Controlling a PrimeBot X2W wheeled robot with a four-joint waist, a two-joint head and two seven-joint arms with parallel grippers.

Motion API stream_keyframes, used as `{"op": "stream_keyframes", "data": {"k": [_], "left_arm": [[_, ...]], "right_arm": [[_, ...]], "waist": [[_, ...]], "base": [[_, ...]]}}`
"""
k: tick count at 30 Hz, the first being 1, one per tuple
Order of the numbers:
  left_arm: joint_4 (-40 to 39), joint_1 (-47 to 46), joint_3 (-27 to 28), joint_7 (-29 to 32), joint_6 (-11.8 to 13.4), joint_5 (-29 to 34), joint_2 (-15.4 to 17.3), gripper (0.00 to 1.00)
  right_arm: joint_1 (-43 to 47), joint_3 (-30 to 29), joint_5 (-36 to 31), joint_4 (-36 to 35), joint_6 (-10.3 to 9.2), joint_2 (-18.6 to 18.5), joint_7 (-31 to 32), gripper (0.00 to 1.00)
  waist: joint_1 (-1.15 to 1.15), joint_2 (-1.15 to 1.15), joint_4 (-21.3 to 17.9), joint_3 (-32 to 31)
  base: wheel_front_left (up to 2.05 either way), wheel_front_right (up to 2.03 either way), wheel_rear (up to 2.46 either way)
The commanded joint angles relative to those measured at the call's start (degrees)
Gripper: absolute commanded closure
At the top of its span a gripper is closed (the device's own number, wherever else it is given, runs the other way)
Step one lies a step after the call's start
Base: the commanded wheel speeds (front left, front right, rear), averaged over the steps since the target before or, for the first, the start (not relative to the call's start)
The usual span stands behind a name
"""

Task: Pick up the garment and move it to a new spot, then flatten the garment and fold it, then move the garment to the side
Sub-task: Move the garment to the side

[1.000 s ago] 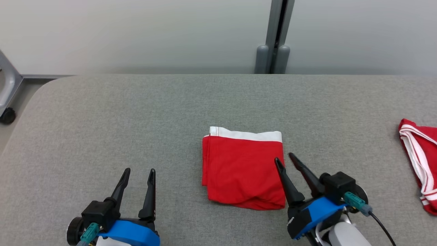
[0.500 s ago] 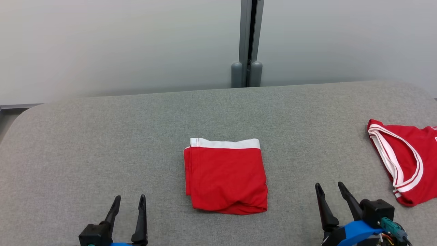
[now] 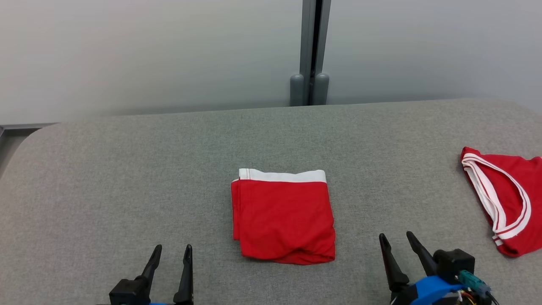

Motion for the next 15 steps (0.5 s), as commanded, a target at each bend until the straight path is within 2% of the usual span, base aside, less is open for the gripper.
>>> {"op": "stream_keyframes", "data": {"k": [1,8,15], "left_arm": [[-0.02,-1.44,-0.50,-0.11,0.16,-0.42,0.08,0.00],[-0.18,-3.87,-2.93,-0.12,0.16,-2.17,1.50,0.00],[0.32,-5.67,-4.69,-0.11,0.16,-4.02,2.93,0.00]], "right_arm": [[-2.21,1.12,0.53,1.15,0.00,-0.10,-0.20,0.00],[-12.03,6.74,2.58,7.49,0.00,-0.12,-0.20,0.00],[-21.40,9.58,3.18,19.34,0.00,-0.15,0.82,0.00]], "waist": [[0.01,0.00,0.80,1.03],[0.01,0.00,4.40,5.82],[0.01,0.00,8.03,8.95]], "base": [[0.00,0.00,0.00],[0.00,0.00,0.00],[0.00,0.00,0.00]]}}
